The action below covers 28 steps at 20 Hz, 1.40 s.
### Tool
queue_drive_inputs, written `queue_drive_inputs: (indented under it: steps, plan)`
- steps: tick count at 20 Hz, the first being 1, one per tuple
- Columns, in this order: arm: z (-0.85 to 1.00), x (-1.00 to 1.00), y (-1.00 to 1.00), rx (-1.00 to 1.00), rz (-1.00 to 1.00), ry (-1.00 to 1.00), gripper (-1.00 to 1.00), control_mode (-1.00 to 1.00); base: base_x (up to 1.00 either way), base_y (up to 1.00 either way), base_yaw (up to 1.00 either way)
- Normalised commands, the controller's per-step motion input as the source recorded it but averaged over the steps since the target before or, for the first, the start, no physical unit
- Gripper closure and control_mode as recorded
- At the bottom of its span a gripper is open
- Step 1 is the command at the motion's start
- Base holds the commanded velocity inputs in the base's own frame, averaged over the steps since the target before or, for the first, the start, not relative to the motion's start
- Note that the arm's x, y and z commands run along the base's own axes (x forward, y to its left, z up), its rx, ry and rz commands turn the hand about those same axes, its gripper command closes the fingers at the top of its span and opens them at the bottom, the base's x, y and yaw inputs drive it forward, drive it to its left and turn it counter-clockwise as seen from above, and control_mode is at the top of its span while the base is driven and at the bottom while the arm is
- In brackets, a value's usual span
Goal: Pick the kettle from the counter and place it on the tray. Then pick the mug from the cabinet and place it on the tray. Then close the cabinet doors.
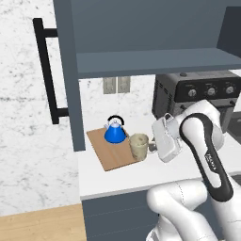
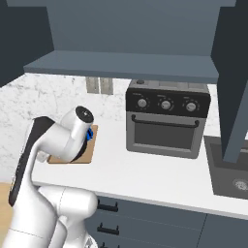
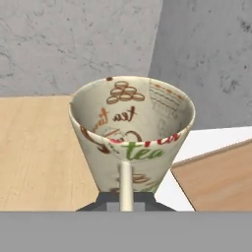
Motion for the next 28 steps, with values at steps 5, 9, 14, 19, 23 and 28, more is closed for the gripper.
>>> queue_drive_inputs:
  steps: [5, 9, 14, 19, 23, 28]
  plan:
    - [-0.27, 0.78, 0.00, 0.00, 0.00, 0.22, 1.00, -1.00, 0.00, 0.00, 0.00]
    - [-0.35, 0.54, 0.07, -0.01, 0.01, 0.05, 1.00, -1.00, 0.00, 0.00, 0.00]
    - [-0.34, 0.38, 0.13, -0.02, 0.00, -0.04, 1.00, -1.00, 0.00, 0.00, 0.00]
    - [-0.41, 0.38, 0.16, -0.01, 0.00, -0.02, 1.00, -1.00, 0.00, 0.00, 0.00]
    - [-0.40, 0.40, 0.14, 0.00, 0.00, 0.00, 1.00, -1.00, 0.00, 0.00, 0.00]
    - [-0.33, 0.47, 0.09, 0.00, 0.00, 0.00, 1.00, -1.00, 0.00, 0.00, 0.00]
